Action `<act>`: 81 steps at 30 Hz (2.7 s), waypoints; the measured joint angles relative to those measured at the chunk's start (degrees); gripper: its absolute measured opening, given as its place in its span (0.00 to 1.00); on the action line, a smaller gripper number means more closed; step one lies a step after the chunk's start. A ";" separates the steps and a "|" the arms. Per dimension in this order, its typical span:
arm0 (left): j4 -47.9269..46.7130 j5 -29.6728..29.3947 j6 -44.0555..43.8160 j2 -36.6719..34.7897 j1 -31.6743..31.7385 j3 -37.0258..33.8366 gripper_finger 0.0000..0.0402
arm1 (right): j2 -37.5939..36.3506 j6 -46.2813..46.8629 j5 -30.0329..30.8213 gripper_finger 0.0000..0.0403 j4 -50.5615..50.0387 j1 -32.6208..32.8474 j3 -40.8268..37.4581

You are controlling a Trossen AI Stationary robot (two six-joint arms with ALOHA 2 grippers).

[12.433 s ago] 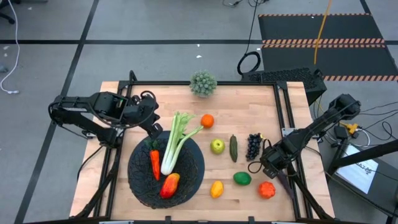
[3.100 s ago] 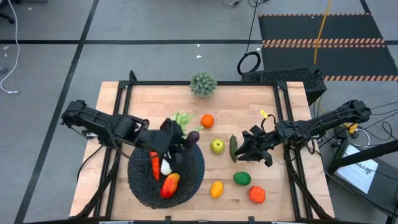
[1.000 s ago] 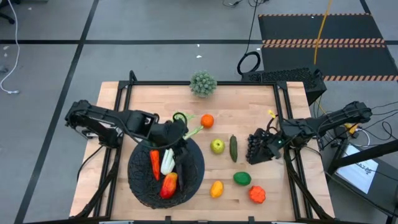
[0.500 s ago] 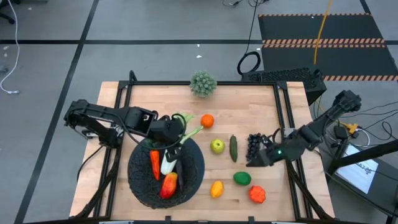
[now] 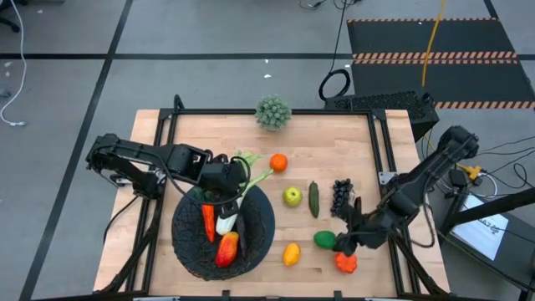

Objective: Build produce basket
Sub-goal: Put the green green lime into the black wire basket

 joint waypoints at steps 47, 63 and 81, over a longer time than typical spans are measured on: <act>19.30 -5.37 -29.34 0.00 -8.15 0.00 0.31 | -0.71 -50.85 12.38 0.88 7.44 6.80 -9.97; 18.71 -12.22 -32.37 0.00 -12.28 0.00 0.31 | -0.71 -53.68 15.26 0.88 23.56 6.98 -21.83; 18.71 -14.46 -32.59 0.00 -12.28 0.00 0.31 | 0.89 -53.72 12.12 0.88 42.94 1.37 -32.72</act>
